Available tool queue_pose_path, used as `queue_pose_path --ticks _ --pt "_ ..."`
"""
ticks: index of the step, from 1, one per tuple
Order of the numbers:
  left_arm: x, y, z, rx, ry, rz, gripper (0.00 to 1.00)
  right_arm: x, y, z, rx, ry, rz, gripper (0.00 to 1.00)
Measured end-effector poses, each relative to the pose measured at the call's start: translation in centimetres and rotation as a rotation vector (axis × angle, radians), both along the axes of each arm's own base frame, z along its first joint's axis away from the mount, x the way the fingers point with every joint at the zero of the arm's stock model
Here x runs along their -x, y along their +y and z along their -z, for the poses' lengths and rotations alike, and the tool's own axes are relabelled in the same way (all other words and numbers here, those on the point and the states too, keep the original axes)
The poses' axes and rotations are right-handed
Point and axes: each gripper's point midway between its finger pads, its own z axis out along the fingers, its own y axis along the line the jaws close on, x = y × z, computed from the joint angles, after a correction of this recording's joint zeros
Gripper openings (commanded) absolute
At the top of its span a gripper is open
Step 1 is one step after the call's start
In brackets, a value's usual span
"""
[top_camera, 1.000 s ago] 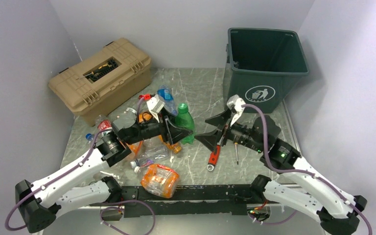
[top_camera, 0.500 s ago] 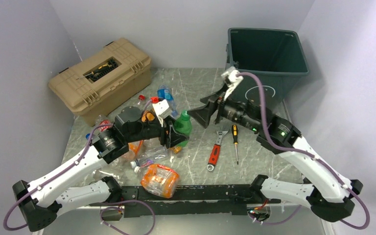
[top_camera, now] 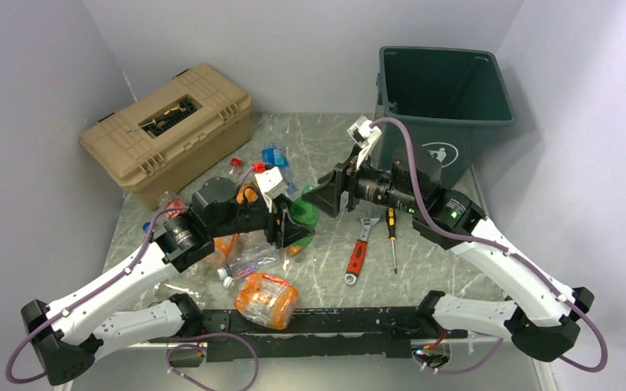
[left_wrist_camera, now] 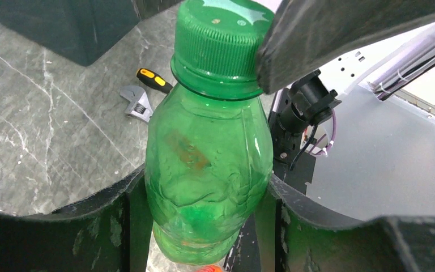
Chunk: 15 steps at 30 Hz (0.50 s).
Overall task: Put the plastic bottles in the bin
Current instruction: Pick up the plastic bottle at the center of the board.
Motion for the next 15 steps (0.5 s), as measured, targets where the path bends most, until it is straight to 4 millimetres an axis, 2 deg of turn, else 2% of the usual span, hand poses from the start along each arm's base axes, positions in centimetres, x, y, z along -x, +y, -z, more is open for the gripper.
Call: queue_pose_path --ticks 7,10,11,13,14,15 --pt "-0.1 0.0 0.0 0.000 0.001 -0.003 0.09 0.6 1.2 0.8 0.007 0.038 -0.055 0.35" --pt "-0.1 -0.1 0.1 0.000 0.006 -0.002 0.14 0.7 1.3 0.9 0.006 0.038 -0.059 0.20" --pt "-0.1 -0.1 0.1 0.000 0.007 -0.003 0.25 0.7 1.3 0.9 0.006 0.038 -0.059 0.15" --pt "-0.1 -0.1 0.1 -0.001 0.008 -0.003 0.61 0.7 1.3 0.9 0.005 0.036 -0.056 0.00" --pt "-0.1 -0.1 0.2 -0.002 0.008 -0.003 0.89 0.7 1.2 0.9 0.005 0.035 -0.055 0.00" --pt "-0.2 -0.1 0.2 -0.002 0.010 -0.005 0.99 0.6 1.2 0.9 0.005 0.034 -0.052 0.00"
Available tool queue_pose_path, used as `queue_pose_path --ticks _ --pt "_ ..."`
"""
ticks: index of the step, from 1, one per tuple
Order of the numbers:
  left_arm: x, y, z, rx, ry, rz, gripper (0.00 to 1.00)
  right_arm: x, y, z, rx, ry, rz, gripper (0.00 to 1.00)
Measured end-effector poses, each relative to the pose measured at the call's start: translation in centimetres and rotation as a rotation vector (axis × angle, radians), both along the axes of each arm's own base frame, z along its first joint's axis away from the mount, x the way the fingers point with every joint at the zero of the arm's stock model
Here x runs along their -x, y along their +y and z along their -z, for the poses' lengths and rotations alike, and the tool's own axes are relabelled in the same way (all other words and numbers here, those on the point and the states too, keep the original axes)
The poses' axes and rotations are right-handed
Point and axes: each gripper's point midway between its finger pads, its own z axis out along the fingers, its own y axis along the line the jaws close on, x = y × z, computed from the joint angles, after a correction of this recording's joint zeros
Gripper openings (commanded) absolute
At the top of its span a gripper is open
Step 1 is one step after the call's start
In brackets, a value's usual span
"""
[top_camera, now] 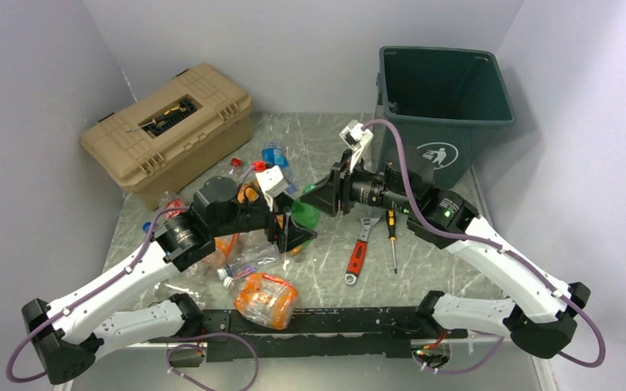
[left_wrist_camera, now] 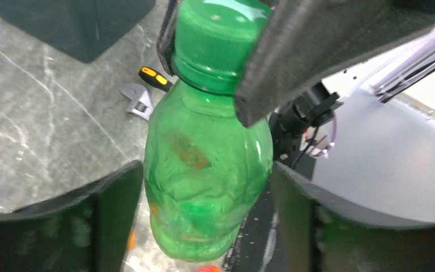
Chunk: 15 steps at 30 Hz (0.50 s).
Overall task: Put the plastic bottles in the bin
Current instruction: Pick up the plastic bottle at the center of the board.
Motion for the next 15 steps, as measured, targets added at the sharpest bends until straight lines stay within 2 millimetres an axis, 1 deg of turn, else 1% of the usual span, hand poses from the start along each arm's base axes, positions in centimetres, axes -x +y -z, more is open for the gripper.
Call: queue_pose_path --ticks 3,6,8,9,11,14,15 --pt "-0.4 0.2 -0.4 0.002 0.004 -0.031 0.99 -0.5 -0.3 -0.1 0.005 -0.014 0.031 0.00" --pt "-0.8 0.9 -1.4 0.016 -0.011 -0.081 0.99 -1.5 -1.4 -0.2 0.034 -0.046 0.105 0.00" --pt "-1.0 1.9 -2.5 0.034 -0.042 -0.129 0.99 -2.8 -2.7 -1.3 0.063 -0.097 0.194 0.00" --pt "-1.1 2.5 -3.1 0.043 -0.059 -0.150 0.99 -3.8 -3.8 -2.5 0.072 -0.144 0.265 0.00" --pt "-1.4 4.3 -4.9 0.069 -0.121 -0.226 1.00 -5.6 -5.9 -5.3 0.074 -0.238 0.402 0.00" --pt "-2.0 7.1 -7.1 0.105 -0.211 -0.350 1.00 -8.7 -10.9 -10.2 0.088 -0.409 0.692 0.00" --pt "-2.2 8.2 -7.8 0.116 -0.240 -0.397 1.00 -9.6 -12.3 -11.4 0.096 -0.446 0.774 0.00"
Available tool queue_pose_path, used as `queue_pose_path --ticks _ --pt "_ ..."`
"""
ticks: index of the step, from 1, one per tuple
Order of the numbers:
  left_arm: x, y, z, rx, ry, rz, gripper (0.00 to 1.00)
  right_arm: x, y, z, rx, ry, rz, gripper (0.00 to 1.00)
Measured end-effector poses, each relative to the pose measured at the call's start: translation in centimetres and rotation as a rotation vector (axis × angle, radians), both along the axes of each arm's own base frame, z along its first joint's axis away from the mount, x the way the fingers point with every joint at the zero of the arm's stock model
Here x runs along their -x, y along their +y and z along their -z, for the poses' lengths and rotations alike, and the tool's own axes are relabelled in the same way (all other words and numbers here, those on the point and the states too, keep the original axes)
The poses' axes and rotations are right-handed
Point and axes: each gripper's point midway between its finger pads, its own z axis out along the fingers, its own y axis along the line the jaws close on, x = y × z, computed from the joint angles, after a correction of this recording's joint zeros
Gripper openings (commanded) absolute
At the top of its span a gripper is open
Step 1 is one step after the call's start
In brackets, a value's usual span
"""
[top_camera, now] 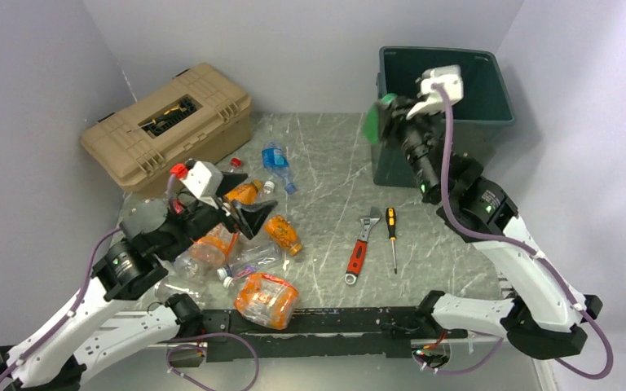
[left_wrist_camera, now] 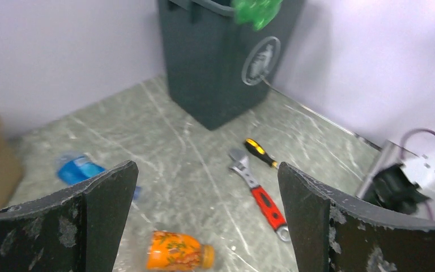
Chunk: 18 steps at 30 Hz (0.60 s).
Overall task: Put the plastic bottles in the bin
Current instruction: Place the plastic bottle in the trash bin.
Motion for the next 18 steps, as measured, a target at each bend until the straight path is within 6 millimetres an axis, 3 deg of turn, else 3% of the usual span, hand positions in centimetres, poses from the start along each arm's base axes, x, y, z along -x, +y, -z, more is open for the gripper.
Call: queue_pose_path --ticks 3,6,12,18 --pt "-0.8 2.0 -0.8 0.011 -0.039 -0.102 0.99 -2.9 -4.5 -3.2 -0.008 -0.076 0.240 0.00" --pt "-1.5 2.5 0.4 -0.013 -0.033 -0.151 1.00 -6.2 -8.7 -5.3 -0.039 -0.115 0.445 0.00" --pt "-1.9 2.4 4.4 -0.075 0.013 -0.161 0.99 -11.1 -13.5 -4.3 -0.040 -0.129 0.668 0.00" --pt "-2.4 2.5 4.7 -0.081 0.018 -0.182 1.00 -15.6 -18.8 -1.9 -0.050 -0.155 0.819 0.00"
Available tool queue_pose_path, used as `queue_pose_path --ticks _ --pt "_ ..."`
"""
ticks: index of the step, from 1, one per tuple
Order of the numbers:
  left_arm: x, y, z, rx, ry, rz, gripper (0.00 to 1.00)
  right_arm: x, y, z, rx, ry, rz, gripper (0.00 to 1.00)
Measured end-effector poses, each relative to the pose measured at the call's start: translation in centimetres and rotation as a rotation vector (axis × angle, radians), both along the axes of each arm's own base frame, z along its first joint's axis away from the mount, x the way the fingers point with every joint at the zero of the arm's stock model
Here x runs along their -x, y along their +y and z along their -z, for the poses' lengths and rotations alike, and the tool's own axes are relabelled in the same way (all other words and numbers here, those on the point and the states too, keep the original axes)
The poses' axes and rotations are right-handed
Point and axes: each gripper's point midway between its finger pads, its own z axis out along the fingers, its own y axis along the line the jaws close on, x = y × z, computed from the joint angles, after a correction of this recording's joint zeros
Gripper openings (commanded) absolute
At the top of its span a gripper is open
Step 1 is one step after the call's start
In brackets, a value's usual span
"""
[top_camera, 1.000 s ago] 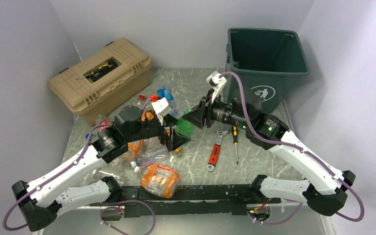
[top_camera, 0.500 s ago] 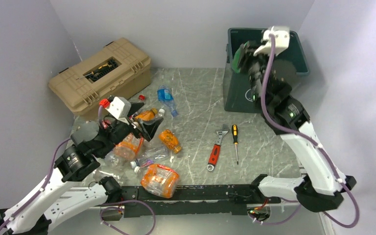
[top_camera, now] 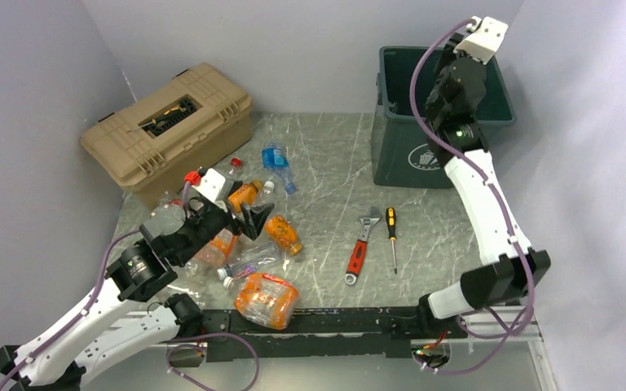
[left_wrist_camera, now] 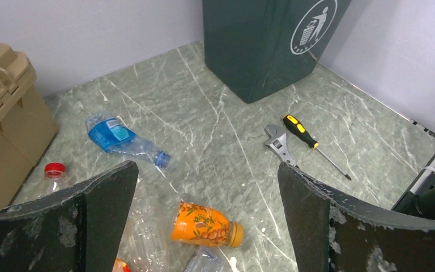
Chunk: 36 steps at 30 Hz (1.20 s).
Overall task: Put the plastic bottles in the bin
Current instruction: Place the plastic bottle in the trash bin.
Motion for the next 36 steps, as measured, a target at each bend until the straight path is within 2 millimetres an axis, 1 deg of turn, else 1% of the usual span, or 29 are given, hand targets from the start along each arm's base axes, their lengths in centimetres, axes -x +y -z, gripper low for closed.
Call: queue_pose_path --ticks 2,4,6,9,10,11,13,14,15,17,19,22,24,26,28,30,31,32,33,34,35,36 --pt "-0.2 0.1 0.0 0.000 0.001 -0.008 1.00 -1.8 -2.3 1.0 -0.028 0.007 0.042 0.00" --pt "-0.5 0.2 0.2 -0.004 0.006 -0.016 0.99 -3.5 -4.0 2.1 -0.059 0.012 0.067 0.00" --pt "-1.0 0.3 0.6 -0.013 0.017 -0.029 0.99 -4.9 -5.6 4.0 -0.090 0.030 0.085 0.00" --pt "-1.7 0.3 1.3 -0.032 0.039 -0.048 0.99 -6.3 -6.9 6.7 -0.119 0.067 0.100 0.00" --pt "-1.9 0.3 1.7 -0.038 0.049 -0.052 0.99 -6.7 -7.1 7.5 -0.125 0.080 0.103 0.04" --pt "-2.1 0.2 2.0 -0.045 0.058 -0.054 0.99 -7.1 -7.2 8.2 -0.130 0.091 0.103 0.22" --pt "-2.3 0.0 2.5 -0.056 0.075 -0.053 1.00 -7.8 -7.1 9.7 -0.134 0.118 0.093 0.66" --pt "-2.3 0.0 2.7 -0.061 0.082 -0.052 1.00 -8.1 -7.1 10.5 -0.138 0.133 0.087 0.81" --pt "-2.3 0.0 2.9 -0.066 0.088 -0.053 0.99 -8.4 -6.9 11.2 -0.146 0.146 0.075 0.87" --pt "-2.3 0.1 2.9 -0.064 0.087 -0.054 0.99 -8.9 -6.8 12.3 -0.156 0.168 0.065 0.93" --pt "-2.1 0.2 2.6 -0.056 0.080 -0.054 1.00 -9.1 -6.8 12.8 -0.164 0.178 0.052 0.98" --pt "-2.0 0.3 2.3 -0.043 0.078 -0.054 0.99 -8.9 -6.5 12.9 -0.182 0.166 0.020 1.00" --pt "-2.0 0.3 2.3 -0.038 0.081 -0.055 0.99 -8.5 -5.9 12.1 -0.199 0.144 -0.016 1.00" --pt "-2.0 0.3 2.3 -0.036 0.084 -0.057 1.00 -7.8 -5.1 10.4 -0.221 0.096 -0.069 1.00" --pt "-2.1 0.3 2.4 -0.036 0.086 -0.059 0.99 -6.7 -3.6 7.5 -0.244 0.021 -0.168 1.00" --pt "-2.1 0.4 2.3 -0.032 0.086 -0.064 0.99 -5.0 -1.3 4.2 -0.256 -0.060 -0.289 1.00" --pt "-2.1 0.5 2.2 -0.030 0.084 -0.070 0.99 -3.6 0.2 2.0 -0.255 -0.108 -0.367 1.00" --pt "-2.1 0.6 2.2 -0.029 0.083 -0.077 0.99 -2.5 1.6 0.4 -0.251 -0.145 -0.426 1.00" --pt "-2.2 0.8 2.2 -0.028 0.081 -0.088 1.00 -1.0 3.6 -1.4 -0.241 -0.178 -0.501 1.00" --pt "-2.3 1.0 2.2 -0.028 0.079 -0.099 1.00 0.5 5.9 -2.7 -0.231 -0.199 -0.573 1.00" --pt "-2.4 1.3 2.1 -0.026 0.077 -0.117 0.99 2.4 8.9 -3.9 -0.222 -0.218 -0.665 1.00" --pt "-2.6 1.6 2.1 -0.025 0.075 -0.135 1.00 4.7 12.6 -4.9 -0.217 -0.232 -0.784 1.00"
